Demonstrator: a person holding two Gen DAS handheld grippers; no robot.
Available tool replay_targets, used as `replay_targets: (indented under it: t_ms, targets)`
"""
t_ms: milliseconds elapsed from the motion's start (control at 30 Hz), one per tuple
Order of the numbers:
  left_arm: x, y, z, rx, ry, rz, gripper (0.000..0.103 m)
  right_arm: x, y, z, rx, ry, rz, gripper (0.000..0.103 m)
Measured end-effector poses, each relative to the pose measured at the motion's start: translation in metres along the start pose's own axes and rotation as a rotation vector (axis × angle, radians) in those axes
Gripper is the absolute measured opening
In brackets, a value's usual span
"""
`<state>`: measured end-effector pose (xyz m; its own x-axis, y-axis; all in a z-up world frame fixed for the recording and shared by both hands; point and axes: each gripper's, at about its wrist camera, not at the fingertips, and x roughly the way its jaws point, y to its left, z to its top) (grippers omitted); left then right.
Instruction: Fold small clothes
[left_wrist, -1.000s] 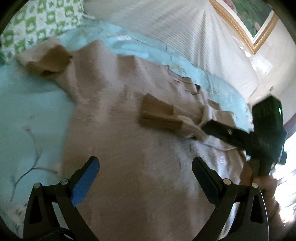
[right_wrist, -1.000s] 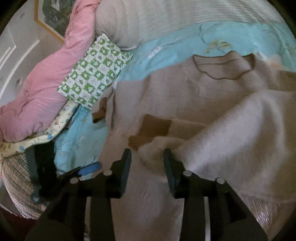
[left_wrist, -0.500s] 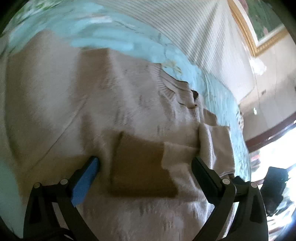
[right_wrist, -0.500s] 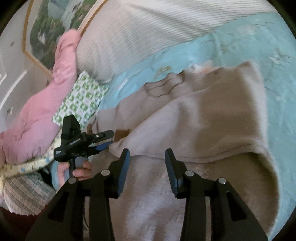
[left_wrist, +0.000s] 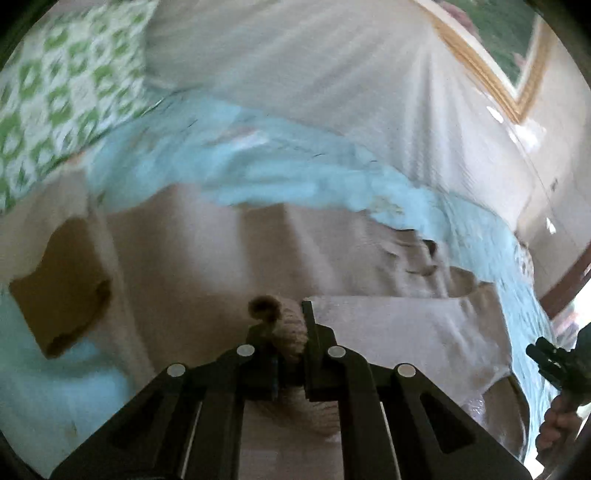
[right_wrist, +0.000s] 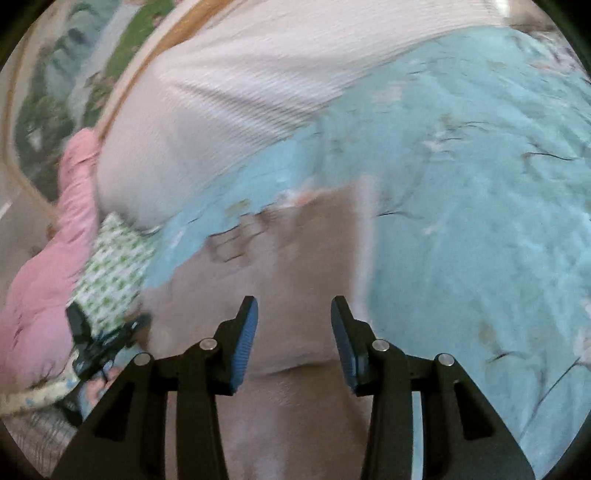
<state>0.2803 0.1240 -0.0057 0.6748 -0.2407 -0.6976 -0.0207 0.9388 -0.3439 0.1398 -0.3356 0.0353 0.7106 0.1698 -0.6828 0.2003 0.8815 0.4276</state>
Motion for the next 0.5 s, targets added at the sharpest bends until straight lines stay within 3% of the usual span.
replay_targets:
  t_ms: [33,167,333,367,400,500]
  targets:
    - [0.001,0.003,-0.002,-0.012,0.009,-0.013,0.007,0.001,-0.003,0.003,0.007,0.0,-0.013,0.043]
    - [0.005,-0.002,-0.008,0.005,0.026,-0.01,0.007,0.028,-0.005,0.02,-0.042,0.043,-0.122,0.062]
    - [0.007,0.0,-0.013,0.011,0.037,-0.002,0.007,0.077,-0.006,0.027,-0.101,0.17,-0.208,0.062]
    - [0.006,0.0,-0.012,0.012,0.038,-0.002,0.007,0.081,-0.004,0.027,-0.129,0.176,-0.205,0.055]
    - [0.007,-0.001,-0.011,0.013,0.044,-0.006,0.007,0.083,-0.002,0.029,-0.166,0.173,-0.211,0.006]
    - [0.007,-0.013,-0.008,0.022,0.048,-0.061,0.007,0.065,-0.01,0.049,-0.147,0.128,-0.21,0.008]
